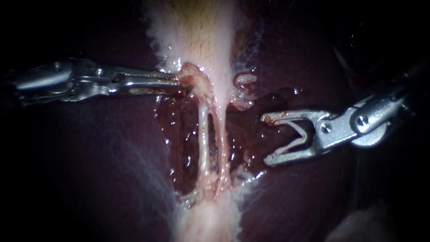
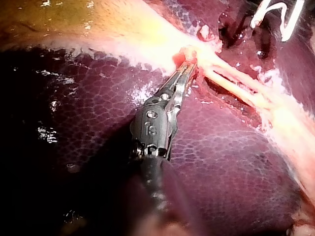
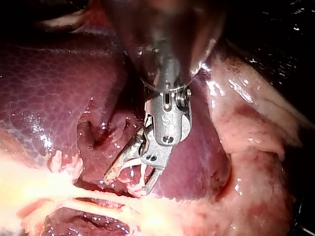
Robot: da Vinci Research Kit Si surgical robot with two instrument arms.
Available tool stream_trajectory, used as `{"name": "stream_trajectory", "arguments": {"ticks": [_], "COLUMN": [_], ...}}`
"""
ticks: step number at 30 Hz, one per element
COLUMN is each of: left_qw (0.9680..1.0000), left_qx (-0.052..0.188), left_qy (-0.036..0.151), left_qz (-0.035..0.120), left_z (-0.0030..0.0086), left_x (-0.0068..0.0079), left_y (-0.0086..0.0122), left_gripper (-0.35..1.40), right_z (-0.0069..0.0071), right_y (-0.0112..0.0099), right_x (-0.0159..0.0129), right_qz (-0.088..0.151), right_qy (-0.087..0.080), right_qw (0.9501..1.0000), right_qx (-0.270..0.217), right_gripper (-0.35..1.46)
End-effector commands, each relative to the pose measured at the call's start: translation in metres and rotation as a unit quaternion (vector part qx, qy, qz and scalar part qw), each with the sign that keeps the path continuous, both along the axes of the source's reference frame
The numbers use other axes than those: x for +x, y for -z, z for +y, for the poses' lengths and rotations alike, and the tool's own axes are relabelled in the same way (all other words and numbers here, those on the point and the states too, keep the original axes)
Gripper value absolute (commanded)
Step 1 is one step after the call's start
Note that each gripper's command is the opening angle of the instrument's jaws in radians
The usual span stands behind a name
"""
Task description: Grabbing gallbladder
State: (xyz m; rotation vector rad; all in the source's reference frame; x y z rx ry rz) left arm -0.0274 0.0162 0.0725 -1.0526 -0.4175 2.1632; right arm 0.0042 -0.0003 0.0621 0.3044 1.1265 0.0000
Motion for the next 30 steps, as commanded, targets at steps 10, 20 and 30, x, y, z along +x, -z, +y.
{"name": "stream_trajectory", "arguments": {"ticks": [10,20,30], "left_qw": [0.9995,0.9991,0.9991], "left_qx": [0.029,0.032,0.030], "left_qy": [0.006,0.018,0.018], "left_qz": [-0.014,-0.023,-0.023], "left_z": [0.0022,0.0026,0.0025], "left_x": [0.0031,0.0039,0.0040], "left_y": [0.0075,0.0114,0.0104], "left_gripper": [-0.35,-0.35,-0.35], "right_z": [0.0000,0.0000,0.0000], "right_y": [0.0000,0.0000,0.0000], "right_x": [0.0000,0.0000,0.0000], "right_qz": [0.000,0.000,0.000], "right_qy": [0.000,0.000,0.000], "right_qw": [1.0000,1.0000,1.0000], "right_qx": [0.000,0.000,0.000], "right_gripper": [0.50,0.50,0.50]}}
